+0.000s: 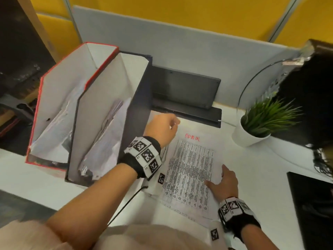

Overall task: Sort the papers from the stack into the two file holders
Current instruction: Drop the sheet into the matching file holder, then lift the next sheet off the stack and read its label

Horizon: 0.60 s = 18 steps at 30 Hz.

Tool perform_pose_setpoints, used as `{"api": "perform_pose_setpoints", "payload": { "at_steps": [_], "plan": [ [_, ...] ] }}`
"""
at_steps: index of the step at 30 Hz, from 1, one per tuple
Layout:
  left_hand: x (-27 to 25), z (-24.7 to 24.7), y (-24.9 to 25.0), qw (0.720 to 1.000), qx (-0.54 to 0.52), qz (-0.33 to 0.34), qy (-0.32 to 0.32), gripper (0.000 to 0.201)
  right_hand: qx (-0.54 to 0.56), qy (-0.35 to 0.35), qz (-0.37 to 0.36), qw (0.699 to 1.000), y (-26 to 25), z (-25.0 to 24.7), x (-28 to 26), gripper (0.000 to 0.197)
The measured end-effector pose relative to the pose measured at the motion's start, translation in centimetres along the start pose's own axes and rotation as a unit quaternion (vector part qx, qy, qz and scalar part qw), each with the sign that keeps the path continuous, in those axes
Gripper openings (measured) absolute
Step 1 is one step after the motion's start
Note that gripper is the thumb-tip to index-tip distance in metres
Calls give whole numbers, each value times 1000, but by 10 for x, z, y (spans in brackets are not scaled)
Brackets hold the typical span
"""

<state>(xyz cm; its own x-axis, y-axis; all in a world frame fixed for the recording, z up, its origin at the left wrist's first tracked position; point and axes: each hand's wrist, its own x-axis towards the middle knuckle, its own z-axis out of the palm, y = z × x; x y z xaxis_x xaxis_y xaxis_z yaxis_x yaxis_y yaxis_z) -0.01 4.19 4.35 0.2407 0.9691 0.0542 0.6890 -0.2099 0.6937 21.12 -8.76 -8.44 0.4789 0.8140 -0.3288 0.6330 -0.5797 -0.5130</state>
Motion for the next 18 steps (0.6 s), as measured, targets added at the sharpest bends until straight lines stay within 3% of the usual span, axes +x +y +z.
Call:
{"api": "perform_pose_setpoints", "payload": {
  "at_steps": [3, 7, 12, 18],
  "plan": [
    [-7, 39, -33, 986, 68, -119, -93, 21, -10, -11, -1, 1000, 0, 0, -2, 93],
    [-16, 67, -59, 962, 144, -172, -155, 27, -25, -14, -5, 1000, -1, 0, -5, 95],
    [-18, 71, -59, 977, 123, -157, -79, 45, -88, 4, -39, 995, -5, 2, -11, 93],
    [-15, 69, -52, 980, 55, -158, -105, 29, -81, -56, -72, 993, -14, 0, -6, 82]
  ]
}}
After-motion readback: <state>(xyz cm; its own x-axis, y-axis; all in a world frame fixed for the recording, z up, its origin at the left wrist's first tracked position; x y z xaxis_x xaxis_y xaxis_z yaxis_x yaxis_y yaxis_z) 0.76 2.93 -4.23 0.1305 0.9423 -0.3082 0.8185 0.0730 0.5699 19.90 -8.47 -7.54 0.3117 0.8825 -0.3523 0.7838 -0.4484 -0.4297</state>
